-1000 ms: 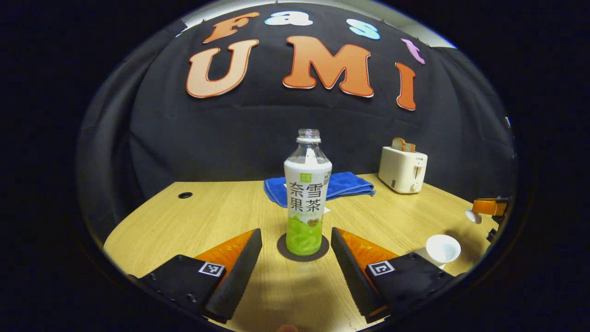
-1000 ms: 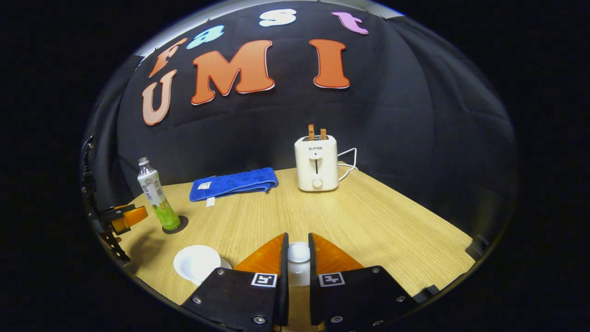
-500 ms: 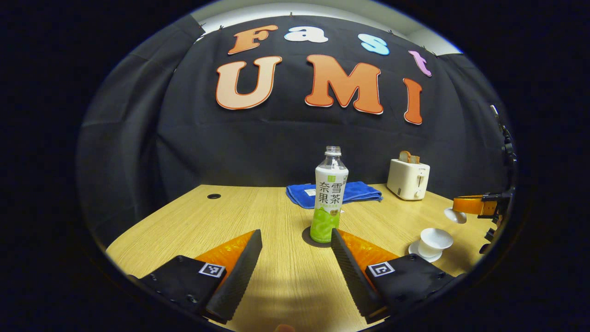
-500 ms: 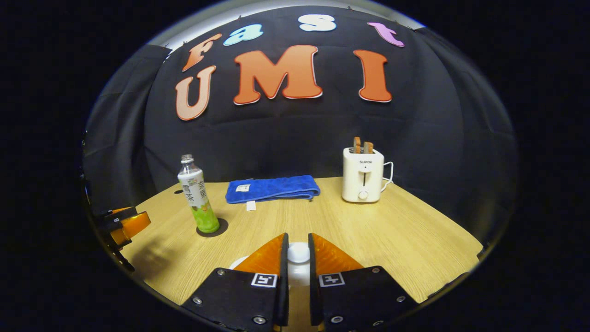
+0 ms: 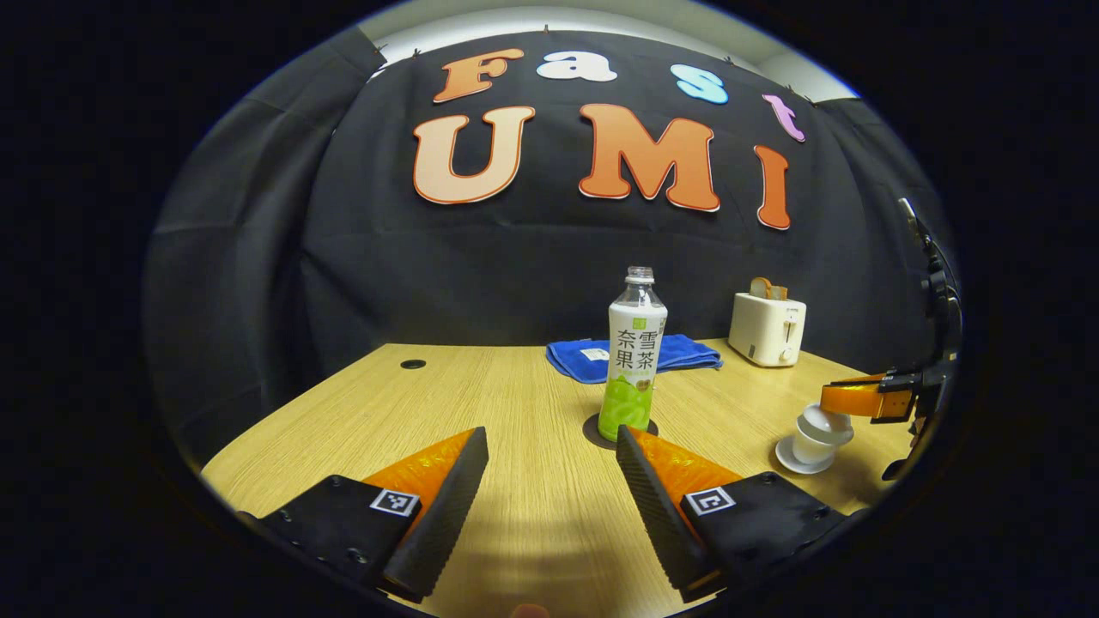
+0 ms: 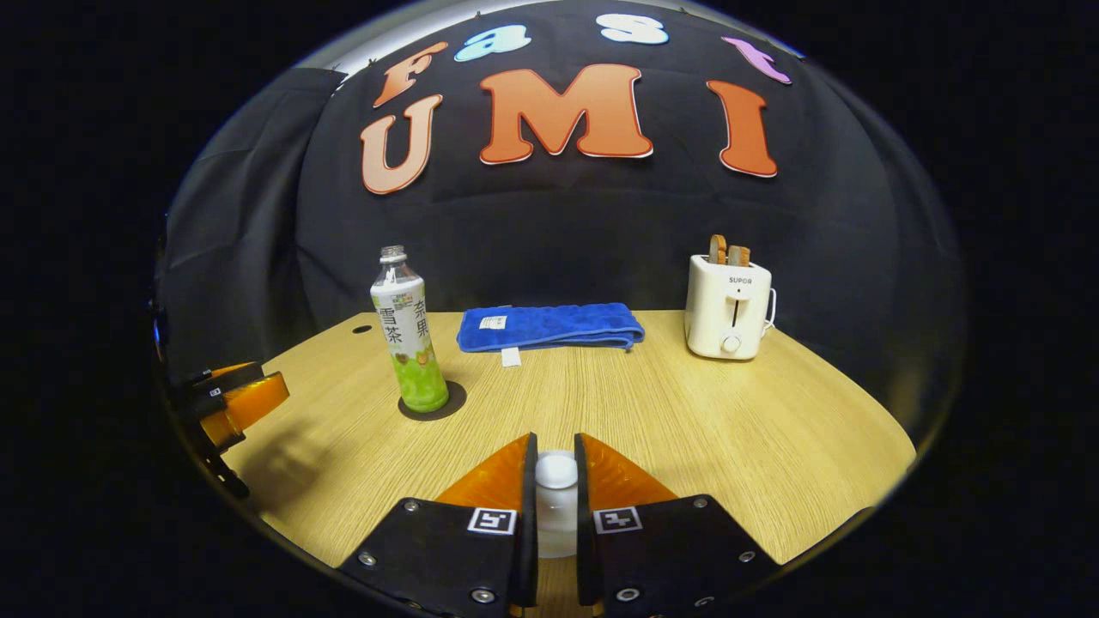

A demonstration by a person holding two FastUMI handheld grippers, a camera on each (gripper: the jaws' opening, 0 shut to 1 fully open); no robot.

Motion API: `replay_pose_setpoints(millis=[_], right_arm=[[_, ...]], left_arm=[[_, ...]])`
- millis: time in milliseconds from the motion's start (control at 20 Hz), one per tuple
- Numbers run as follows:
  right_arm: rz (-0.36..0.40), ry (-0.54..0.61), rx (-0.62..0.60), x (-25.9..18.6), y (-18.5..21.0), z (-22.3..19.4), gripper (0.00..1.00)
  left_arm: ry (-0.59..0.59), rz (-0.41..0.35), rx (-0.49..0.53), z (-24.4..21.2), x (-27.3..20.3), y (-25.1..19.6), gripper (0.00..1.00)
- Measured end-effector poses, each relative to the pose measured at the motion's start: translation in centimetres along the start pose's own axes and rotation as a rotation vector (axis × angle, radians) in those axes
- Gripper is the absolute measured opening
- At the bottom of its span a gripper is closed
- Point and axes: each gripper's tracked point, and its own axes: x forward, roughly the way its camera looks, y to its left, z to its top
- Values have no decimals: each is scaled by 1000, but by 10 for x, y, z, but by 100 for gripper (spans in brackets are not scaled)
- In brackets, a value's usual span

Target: Open the teacup lid with one hand, grasp the water bottle and pour water into the teacup with the other hand; after pouring, place the water bottle on the coaster and then close the teacup lid.

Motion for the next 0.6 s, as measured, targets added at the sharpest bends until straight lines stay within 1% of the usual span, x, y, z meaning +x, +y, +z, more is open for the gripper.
replay_pose_setpoints(millis=[50, 100, 300, 350, 400, 450, 500, 600], right_arm=[[2, 7, -4, 0, 1, -2, 18], [4, 12, -6, 0, 2, -5, 18], [1, 21, -15, 1, 1, -9, 18], [2, 23, -17, 1, 1, -10, 14], [3, 26, -18, 2, 1, -10, 19], [2, 28, -19, 2, 0, -11, 16], [1, 32, -20, 3, -1, -12, 21], [5, 28, -20, 0, 0, -12, 22]], left_arm=[[-4, 0, -2, 1, -1, 0, 96], [-6, -3, -2, 2, -1, 0, 94], [-20, -17, 2, 5, -3, -3, 96], [-21, -17, 4, 6, -4, -4, 96], [-22, -17, 4, 5, -4, -4, 96], [-23, -16, 5, 6, -4, -4, 94], [-23, -16, 5, 6, -4, -4, 96], [-22, -17, 7, 6, -4, -6, 94]])
